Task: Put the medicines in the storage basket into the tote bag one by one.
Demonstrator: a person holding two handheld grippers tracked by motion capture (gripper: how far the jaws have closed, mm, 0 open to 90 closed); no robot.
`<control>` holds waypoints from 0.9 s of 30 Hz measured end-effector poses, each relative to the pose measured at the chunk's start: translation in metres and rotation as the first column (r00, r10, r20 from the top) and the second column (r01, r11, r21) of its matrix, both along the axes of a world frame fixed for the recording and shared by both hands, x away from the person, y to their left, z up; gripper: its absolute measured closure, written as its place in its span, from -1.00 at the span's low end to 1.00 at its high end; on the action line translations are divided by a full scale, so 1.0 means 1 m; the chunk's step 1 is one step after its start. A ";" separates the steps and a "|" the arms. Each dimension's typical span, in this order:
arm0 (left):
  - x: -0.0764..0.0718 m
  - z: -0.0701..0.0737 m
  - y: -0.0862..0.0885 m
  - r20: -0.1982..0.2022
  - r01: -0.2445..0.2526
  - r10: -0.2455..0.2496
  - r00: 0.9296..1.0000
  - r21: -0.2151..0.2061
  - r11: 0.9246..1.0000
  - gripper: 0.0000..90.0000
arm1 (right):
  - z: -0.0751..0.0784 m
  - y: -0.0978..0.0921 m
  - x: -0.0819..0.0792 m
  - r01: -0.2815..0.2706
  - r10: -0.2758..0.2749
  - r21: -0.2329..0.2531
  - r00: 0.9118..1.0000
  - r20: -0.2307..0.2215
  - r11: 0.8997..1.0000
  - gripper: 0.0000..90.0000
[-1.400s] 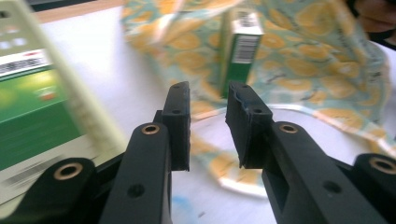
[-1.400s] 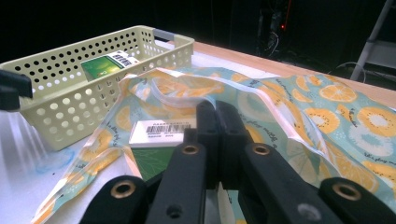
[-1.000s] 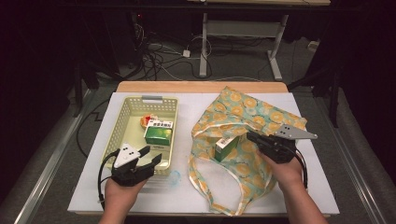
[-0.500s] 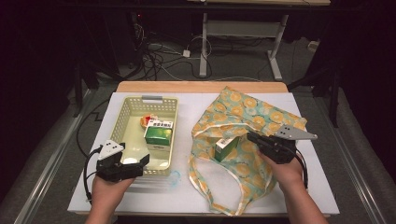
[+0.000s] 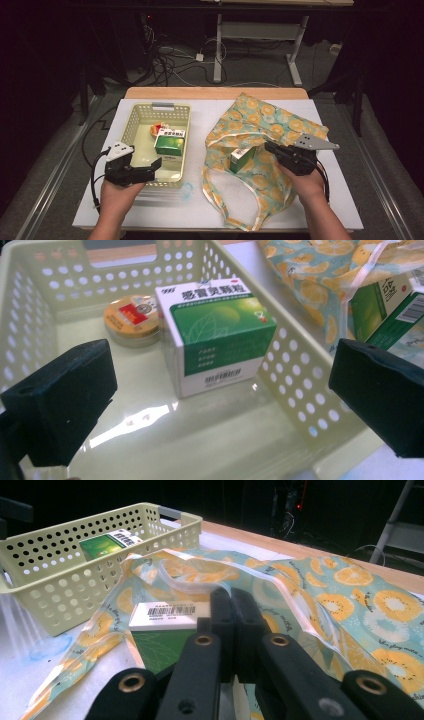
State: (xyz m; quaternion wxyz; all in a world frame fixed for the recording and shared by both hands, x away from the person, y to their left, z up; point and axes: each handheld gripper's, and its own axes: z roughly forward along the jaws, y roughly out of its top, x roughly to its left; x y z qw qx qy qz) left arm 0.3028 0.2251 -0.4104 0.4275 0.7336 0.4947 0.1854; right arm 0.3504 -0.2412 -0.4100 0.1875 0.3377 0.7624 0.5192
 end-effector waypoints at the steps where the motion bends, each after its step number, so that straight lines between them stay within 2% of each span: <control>1: 0.003 0.002 -0.002 0.002 0.004 -0.004 1.000 -0.001 1.000 -1.00 | 0.000 0.000 0.000 0.001 -0.001 0.001 1.000 -0.002 1.000 1.00; 3: 0.010 0.006 -0.004 0.007 0.013 -0.013 1.000 -0.004 1.000 -0.96 | 0.000 0.001 -0.001 0.001 -0.001 -0.001 1.000 0.000 1.000 1.00; 5: 0.017 0.008 -0.006 0.011 0.026 -0.026 1.000 -0.021 0.999 -0.83 | 0.001 0.001 -0.001 -0.001 0.001 -0.001 1.000 0.004 1.000 1.00; 7: 0.021 0.009 -0.009 0.032 0.044 -0.043 0.999 -0.034 0.998 -0.48 | 0.001 0.001 -0.001 -0.003 0.003 -0.003 1.000 0.004 1.000 1.00; 9: 0.027 0.010 -0.014 0.019 0.083 -0.082 0.996 -0.047 0.995 -0.08 | 0.000 0.001 -0.001 -0.001 0.001 0.000 1.000 -0.001 1.000 1.00; 11: 0.031 0.010 -0.021 0.014 0.099 -0.099 0.995 -0.022 0.995 0.21 | 0.000 0.001 -0.001 -0.002 0.002 -0.002 1.000 -0.001 1.000 1.00; 13: 0.035 0.010 -0.029 0.020 0.107 -0.107 0.994 0.018 0.994 0.67 | 0.000 0.001 0.000 -0.003 0.003 -0.003 1.000 -0.001 1.000 1.00; 15: 0.041 0.010 -0.035 0.000 0.117 -0.117 0.993 0.037 0.993 0.95 | 0.000 0.001 -0.001 -0.004 0.004 -0.003 1.000 -0.001 1.000 1.00; 16: 0.044 0.011 -0.039 -0.007 0.121 -0.121 0.993 0.033 0.992 0.95 | 0.000 0.001 -0.001 -0.004 0.004 -0.004 1.000 0.000 1.000 1.00; 19: 0.051 0.012 -0.050 -0.027 0.141 -0.140 0.990 0.058 0.988 0.96 | 0.000 0.002 -0.001 -0.004 0.004 -0.002 1.000 0.000 1.000 1.00; 23: 0.061 0.008 -0.061 -0.080 0.148 -0.142 0.987 0.068 0.987 0.96 | 0.000 0.001 -0.001 -0.006 0.006 -0.002 1.000 -0.001 1.000 1.00; 27: 0.066 0.006 -0.071 -0.117 0.160 -0.149 0.982 0.092 0.983 0.96 | 0.000 0.001 -0.001 -0.005 0.005 -0.001 1.000 0.000 1.000 1.00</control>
